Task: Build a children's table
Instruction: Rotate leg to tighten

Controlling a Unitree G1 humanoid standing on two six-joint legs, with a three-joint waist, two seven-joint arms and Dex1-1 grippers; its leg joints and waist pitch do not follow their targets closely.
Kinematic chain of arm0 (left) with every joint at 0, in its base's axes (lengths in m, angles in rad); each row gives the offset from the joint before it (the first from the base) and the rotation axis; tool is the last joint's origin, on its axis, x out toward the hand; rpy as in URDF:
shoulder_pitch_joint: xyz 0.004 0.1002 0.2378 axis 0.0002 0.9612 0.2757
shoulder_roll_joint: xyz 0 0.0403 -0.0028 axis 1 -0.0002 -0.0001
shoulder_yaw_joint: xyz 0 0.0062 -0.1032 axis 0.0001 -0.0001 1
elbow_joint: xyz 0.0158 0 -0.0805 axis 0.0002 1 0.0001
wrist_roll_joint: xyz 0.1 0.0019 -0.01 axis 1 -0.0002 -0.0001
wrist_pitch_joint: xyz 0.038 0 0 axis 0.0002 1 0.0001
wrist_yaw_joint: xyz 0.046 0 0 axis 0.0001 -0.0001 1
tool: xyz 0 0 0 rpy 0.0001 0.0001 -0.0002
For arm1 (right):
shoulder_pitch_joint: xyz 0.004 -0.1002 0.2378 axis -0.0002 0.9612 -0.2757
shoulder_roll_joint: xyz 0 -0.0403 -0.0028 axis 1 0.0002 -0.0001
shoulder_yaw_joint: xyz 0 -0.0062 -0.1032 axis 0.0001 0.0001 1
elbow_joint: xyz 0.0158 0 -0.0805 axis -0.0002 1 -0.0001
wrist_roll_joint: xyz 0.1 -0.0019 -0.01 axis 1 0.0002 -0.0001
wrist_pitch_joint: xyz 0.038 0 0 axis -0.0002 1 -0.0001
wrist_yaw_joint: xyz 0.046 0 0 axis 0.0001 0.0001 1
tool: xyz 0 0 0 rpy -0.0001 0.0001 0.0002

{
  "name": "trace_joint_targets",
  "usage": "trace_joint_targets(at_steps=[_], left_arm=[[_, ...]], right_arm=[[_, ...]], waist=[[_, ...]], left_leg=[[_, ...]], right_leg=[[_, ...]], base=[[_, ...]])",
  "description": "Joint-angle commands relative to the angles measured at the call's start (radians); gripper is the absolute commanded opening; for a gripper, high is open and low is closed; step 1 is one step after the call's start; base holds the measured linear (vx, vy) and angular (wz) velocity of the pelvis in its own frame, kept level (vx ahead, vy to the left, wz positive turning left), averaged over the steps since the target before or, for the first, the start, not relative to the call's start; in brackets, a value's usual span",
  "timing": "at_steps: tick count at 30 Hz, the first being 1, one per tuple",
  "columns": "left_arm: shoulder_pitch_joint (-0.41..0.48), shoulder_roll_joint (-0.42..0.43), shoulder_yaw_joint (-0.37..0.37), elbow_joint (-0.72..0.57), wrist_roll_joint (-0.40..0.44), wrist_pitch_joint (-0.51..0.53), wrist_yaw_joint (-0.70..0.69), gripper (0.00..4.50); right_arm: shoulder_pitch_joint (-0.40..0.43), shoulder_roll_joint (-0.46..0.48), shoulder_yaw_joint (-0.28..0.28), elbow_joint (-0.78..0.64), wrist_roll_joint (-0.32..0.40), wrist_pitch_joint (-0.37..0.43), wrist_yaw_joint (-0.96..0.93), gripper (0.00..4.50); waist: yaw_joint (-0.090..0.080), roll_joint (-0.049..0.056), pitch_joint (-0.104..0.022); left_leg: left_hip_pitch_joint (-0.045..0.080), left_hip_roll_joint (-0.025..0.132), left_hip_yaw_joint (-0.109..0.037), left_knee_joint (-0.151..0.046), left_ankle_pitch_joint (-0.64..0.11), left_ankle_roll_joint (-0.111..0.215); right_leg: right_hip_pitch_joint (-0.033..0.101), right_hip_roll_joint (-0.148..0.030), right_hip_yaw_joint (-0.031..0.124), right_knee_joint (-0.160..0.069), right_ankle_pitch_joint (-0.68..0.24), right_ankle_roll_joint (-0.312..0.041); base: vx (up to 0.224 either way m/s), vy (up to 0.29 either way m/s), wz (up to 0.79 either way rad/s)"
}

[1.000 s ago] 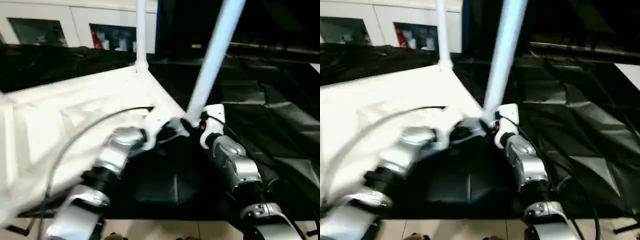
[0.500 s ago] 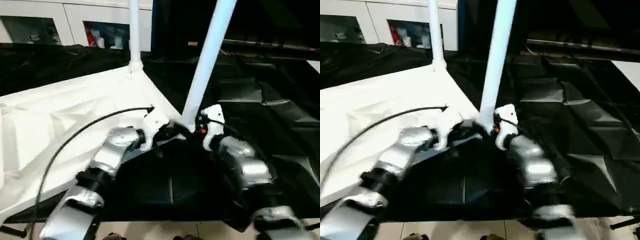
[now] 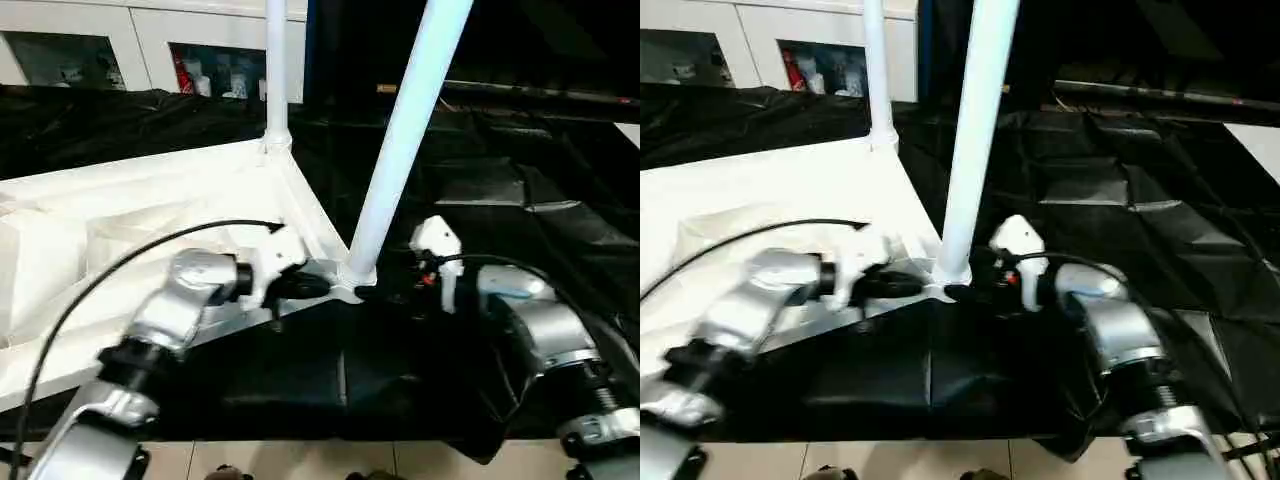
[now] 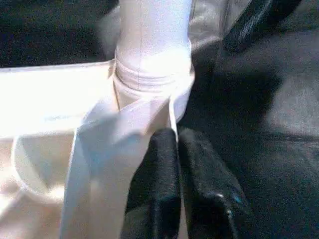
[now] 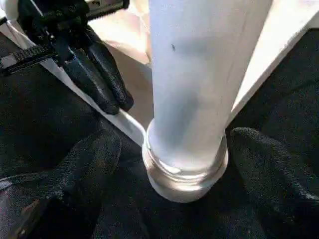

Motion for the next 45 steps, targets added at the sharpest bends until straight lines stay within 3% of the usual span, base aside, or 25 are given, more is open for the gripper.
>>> trace_joint_targets(at_steps=[1,9,14,20,23,24,27,38,44,45], left_arm=[[0.022,0.028,-0.012,-0.082,0.007,0.076,-0.014,0.58],[0.027,0.063,-0.012,-0.200,0.025,0.212,0.033,1.02],[0.045,0.037,-0.044,-0.206,0.031,0.225,0.056,1.45],[0.035,-0.003,-0.057,-0.184,0.041,0.268,0.113,1.45],[0.018,-0.008,-0.060,-0.152,0.052,0.266,0.132,1.45],[0.016,-0.008,-0.061,-0.150,0.051,0.267,0.131,1.17],[0.010,0.000,-0.065,-0.153,0.041,0.284,0.121,1.09],[0.012,0.038,-0.084,-0.150,0.041,0.299,0.083,0.08],[0.013,0.043,-0.085,-0.144,0.033,0.279,0.074,0.08],[0.016,0.044,-0.086,-0.136,0.023,0.233,0.055,0.08]], right_arm=[[-0.004,-0.012,-0.004,-0.024,0.005,0.011,0.018,3.92],[0.007,-0.015,0.007,-0.034,0.004,0.014,0.019,3.92],[0.003,-0.012,0.013,-0.027,-0.007,0.005,0.013,3.92],[0.007,-0.014,0.015,-0.032,-0.008,0.007,0.013,3.92],[0.010,-0.014,0.019,-0.034,-0.011,0.005,0.012,3.92],[0.011,-0.014,0.019,-0.034,-0.011,0.005,0.012,3.92],[0.013,-0.013,0.021,-0.037,-0.012,0.003,0.011,3.92],[0.016,-0.013,0.027,-0.031,-0.021,-0.010,0.009,3.92],[0.012,-0.010,0.029,-0.026,-0.021,-0.013,0.009,3.92],[0.014,-0.009,0.031,-0.020,-0.023,-0.018,0.010,3.92]], waist=[[0.007,0.002,-0.060],[0.010,0.000,-0.061],[0.010,0.000,-0.063],[0.010,-0.005,-0.065],[0.010,-0.001,-0.067],[0.012,-0.001,-0.067],[0.012,0.001,-0.070],[0.012,0.002,-0.069],[0.013,0.003,-0.066],[0.013,0.001,-0.066]], left_leg=[[0.012,0.040,-0.015,-0.054,-0.164,0.062],[0.013,0.039,-0.015,-0.053,-0.147,0.060],[0.010,0.036,-0.015,-0.050,-0.127,0.067],[0.007,0.035,-0.015,-0.047,-0.130,0.071],[0.009,0.034,-0.015,-0.046,-0.125,0.074],[0.010,0.034,-0.015,-0.046,-0.124,0.074],[0.009,0.034,-0.016,-0.044,-0.115,0.075],[0.009,0.033,-0.016,-0.043,-0.120,0.074],[0.010,0.034,-0.017,-0.045,-0.143,0.062],[0.010,0.033,-0.017,-0.045,-0.147,0.061]], right_leg=[[0.051,-0.068,0.052,-0.066,-0.136,-0.238],[0.053,-0.067,0.052,-0.064,-0.126,-0.240],[0.054,-0.065,0.051,-0.061,-0.098,-0.242],[0.058,-0.065,0.050,-0.064,-0.109,-0.237],[0.056,-0.063,0.050,-0.064,-0.103,-0.236],[0.056,-0.063,0.050,-0.063,-0.096,-0.238],[0.058,-0.064,0.050,-0.059,-0.068,-0.246],[0.060,-0.064,0.050,-0.056,-0.058,-0.257],[0.058,-0.064,0.049,-0.061,-0.107,-0.245],[0.057,-0.064,0.049,-0.063,-0.116,-0.240]], base=[[0.000,0.000,0.00],[0.000,0.000,0.00],[0.000,0.000,0.00],[0.000,0.000,0.00],[0.000,0.000,0.00],[0.000,0.000,0.00],[0.000,0.000,0.00],[0.000,0.000,0.00],[0.000,0.000,0.00],[0.000,0.000,0.00]])
